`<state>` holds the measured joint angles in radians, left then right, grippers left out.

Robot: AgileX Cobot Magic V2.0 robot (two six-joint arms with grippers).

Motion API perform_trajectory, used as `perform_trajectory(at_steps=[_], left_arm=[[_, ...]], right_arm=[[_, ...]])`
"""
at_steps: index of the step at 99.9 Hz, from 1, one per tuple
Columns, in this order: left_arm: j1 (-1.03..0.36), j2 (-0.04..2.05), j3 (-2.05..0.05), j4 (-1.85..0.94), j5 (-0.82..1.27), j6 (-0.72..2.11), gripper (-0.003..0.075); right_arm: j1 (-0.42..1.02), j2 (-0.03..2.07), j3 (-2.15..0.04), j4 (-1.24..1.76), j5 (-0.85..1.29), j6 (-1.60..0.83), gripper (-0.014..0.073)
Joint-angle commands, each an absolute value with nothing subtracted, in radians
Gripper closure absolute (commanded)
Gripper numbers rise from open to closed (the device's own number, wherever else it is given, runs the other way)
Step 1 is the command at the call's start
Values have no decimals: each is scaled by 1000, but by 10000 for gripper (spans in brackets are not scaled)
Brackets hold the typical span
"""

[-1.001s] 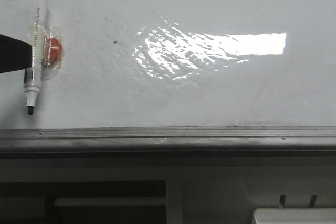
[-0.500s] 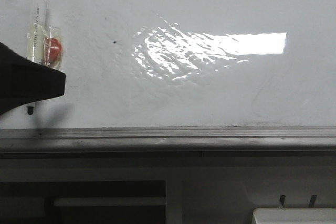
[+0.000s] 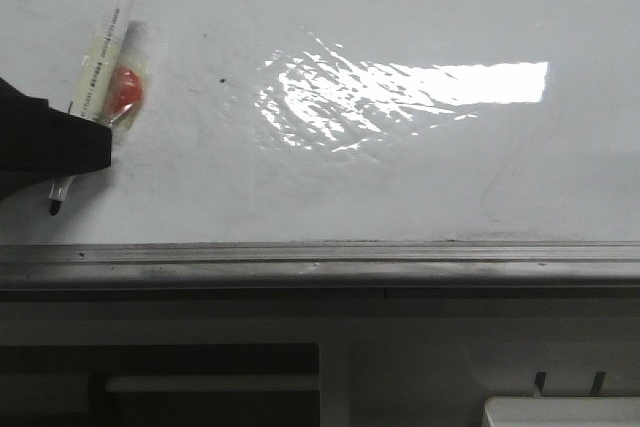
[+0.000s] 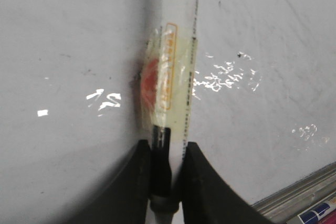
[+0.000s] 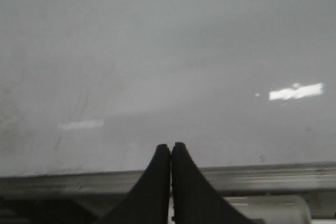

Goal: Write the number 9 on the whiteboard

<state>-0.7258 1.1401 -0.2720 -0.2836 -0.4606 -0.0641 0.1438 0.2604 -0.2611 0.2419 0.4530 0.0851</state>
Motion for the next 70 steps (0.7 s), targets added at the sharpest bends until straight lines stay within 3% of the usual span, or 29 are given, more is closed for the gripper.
perform_trajectory(at_steps=[1,40,54,64,70], left_arm=[[-730,1137,-297,-302,-501,-71,740],[-732,1019,-297,263,-499,-70,740],[-732,1019,-297,550,-530,-70,740],[-732,1019,-297,569,-602,-70,740],[-732,1019,-297,572,-633,-70,740]], right_arm=[[234,330,-306,262,381,49,663],[653,695,-584,262,375,-114,645],[777,812,-673,260,346,-143,477],[847,877,-716,259,330,-149,314],[872,913,-739,259,325,-149,274]])
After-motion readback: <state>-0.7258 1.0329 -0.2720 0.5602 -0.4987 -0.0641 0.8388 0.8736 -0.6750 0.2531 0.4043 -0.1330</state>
